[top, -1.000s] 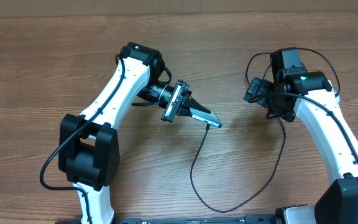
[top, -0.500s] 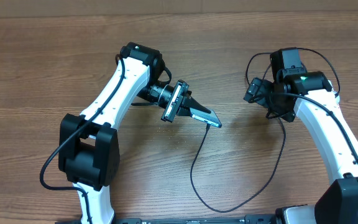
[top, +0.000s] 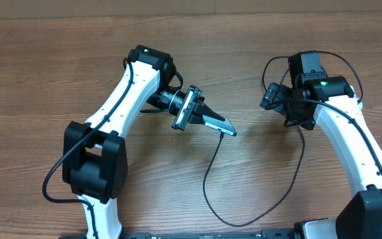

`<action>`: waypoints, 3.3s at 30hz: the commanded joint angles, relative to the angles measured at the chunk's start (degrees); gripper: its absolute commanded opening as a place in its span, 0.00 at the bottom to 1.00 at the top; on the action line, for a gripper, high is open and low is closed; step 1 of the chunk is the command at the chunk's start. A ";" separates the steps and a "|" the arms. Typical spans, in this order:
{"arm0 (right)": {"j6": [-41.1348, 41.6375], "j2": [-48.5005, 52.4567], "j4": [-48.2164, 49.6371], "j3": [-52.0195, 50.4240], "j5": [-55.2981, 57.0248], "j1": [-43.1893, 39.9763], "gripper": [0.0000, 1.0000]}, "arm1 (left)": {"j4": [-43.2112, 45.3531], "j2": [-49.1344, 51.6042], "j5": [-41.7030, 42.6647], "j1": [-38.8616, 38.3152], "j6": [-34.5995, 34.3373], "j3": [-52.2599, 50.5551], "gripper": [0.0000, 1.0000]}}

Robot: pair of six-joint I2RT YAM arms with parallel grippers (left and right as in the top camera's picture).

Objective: Plug charger to phone and switch on socket

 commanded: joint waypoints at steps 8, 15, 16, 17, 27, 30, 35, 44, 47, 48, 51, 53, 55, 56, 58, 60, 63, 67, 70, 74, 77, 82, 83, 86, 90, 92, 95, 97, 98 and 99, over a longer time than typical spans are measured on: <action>0.11 0.11 0.33 0.00 -0.09 0.07 1.00 | -0.37 -0.98 3.04 0.11 -0.76 0.72 0.04; 0.11 0.11 0.33 0.00 -0.09 0.07 1.00 | -0.37 -0.98 3.04 0.11 -0.76 0.72 0.04; 0.11 0.11 0.33 0.00 -0.09 0.07 1.00 | -0.39 -0.98 3.06 0.11 -0.76 0.72 0.04; 0.11 0.11 0.33 0.00 -0.09 0.07 1.00 | -0.39 -0.98 3.04 0.11 -0.76 0.72 0.04; 0.11 0.11 0.33 0.00 -0.09 0.07 1.00 | -0.39 -0.98 3.06 0.11 -0.76 0.72 0.04; 0.11 0.11 0.33 0.00 -0.09 0.07 1.00 | -0.39 -0.98 3.04 0.11 -0.76 0.72 0.04; 0.11 0.11 0.33 0.00 -0.09 0.07 1.00 | -0.39 -0.98 3.08 0.11 -0.76 0.72 0.04; 0.11 0.11 0.33 0.00 -0.09 0.07 1.00 | -0.39 -0.98 3.54 0.13 -0.83 0.72 0.04; 0.11 0.11 0.33 0.00 -0.09 0.07 1.00 | -0.39 -0.98 3.52 0.57 -0.81 0.72 0.04; 0.11 0.11 0.33 0.00 -0.09 0.07 1.00 | -0.39 -0.98 3.52 0.79 -0.81 0.72 0.04; 0.11 0.11 0.33 0.00 -0.09 0.07 1.00 | -0.39 -0.98 3.48 1.31 -0.79 0.72 0.04; 0.11 0.11 0.33 0.00 -0.09 0.07 1.00 | -0.39 -0.98 3.45 1.51 -0.79 0.72 0.04; 0.11 0.11 0.33 0.00 -0.09 0.07 1.00 | -0.39 -0.98 3.52 1.51 -0.81 0.72 0.04; 0.11 0.11 0.33 0.00 -0.09 0.07 1.00 | -0.39 -0.98 3.72 1.51 -0.81 0.72 0.04; 0.11 0.11 0.33 0.00 -0.09 0.07 1.00 | -0.39 -0.98 4.15 1.51 -0.81 0.72 0.04; 0.11 0.11 0.33 0.00 -0.09 0.07 1.00 | -0.39 -0.98 4.48 1.51 -0.79 0.72 0.04; 0.11 0.11 0.33 0.00 -0.09 0.07 1.00 | -0.39 -0.98 4.52 1.51 -0.79 0.72 0.04; 0.11 0.11 0.33 0.00 -0.09 0.07 1.00 | -0.39 -0.98 3.58 1.51 -0.79 0.72 0.04; 0.11 0.11 0.33 0.00 -0.09 0.07 1.00 | -0.39 -0.98 2.27 1.51 -0.79 0.72 0.04; 0.11 0.11 0.33 0.00 -0.09 0.07 1.00 | -0.39 -0.98 1.88 1.51 -0.79 0.72 0.04; 0.11 0.11 0.33 0.00 -0.09 0.07 1.00 | -0.39 -0.98 2.21 1.51 -1.36 0.72 0.04; 0.11 0.11 0.33 0.00 -0.09 0.07 1.00 | -0.39 -0.98 3.10 1.51 -2.29 0.72 0.04; 0.11 0.11 0.33 0.00 -0.09 0.07 1.00 | -0.39 -0.98 3.32 1.51 -2.27 0.72 0.04; 0.11 0.11 0.33 0.00 -0.09 0.07 1.00 | -0.39 -0.98 3.80 1.51 -2.40 0.72 0.04; 0.11 0.11 0.33 0.00 -0.09 0.07 1.00 | -0.39 -0.98 5.38 1.51 -2.73 0.72 0.04; 0.11 0.11 0.33 0.00 -0.09 0.07 1.00 | -0.39 -0.98 6.84 1.51 -2.84 0.72 0.04; 0.11 0.11 0.33 0.00 -0.09 0.07 1.00 | -0.39 -0.98 9.38 1.51 -3.39 0.72 0.04; 0.11 0.11 0.33 0.00 -0.09 0.07 1.00 | -0.39 -0.98 10.01 1.51 -4.70 0.72 0.04; 0.11 0.11 0.33 0.00 -0.09 0.07 1.00 | -0.39 -0.98 10.01 1.51 -5.35 0.72 0.04; 0.11 0.11 0.33 0.00 -0.09 0.07 1.00 | -0.37 -0.98 10.01 1.51 -5.73 0.72 0.04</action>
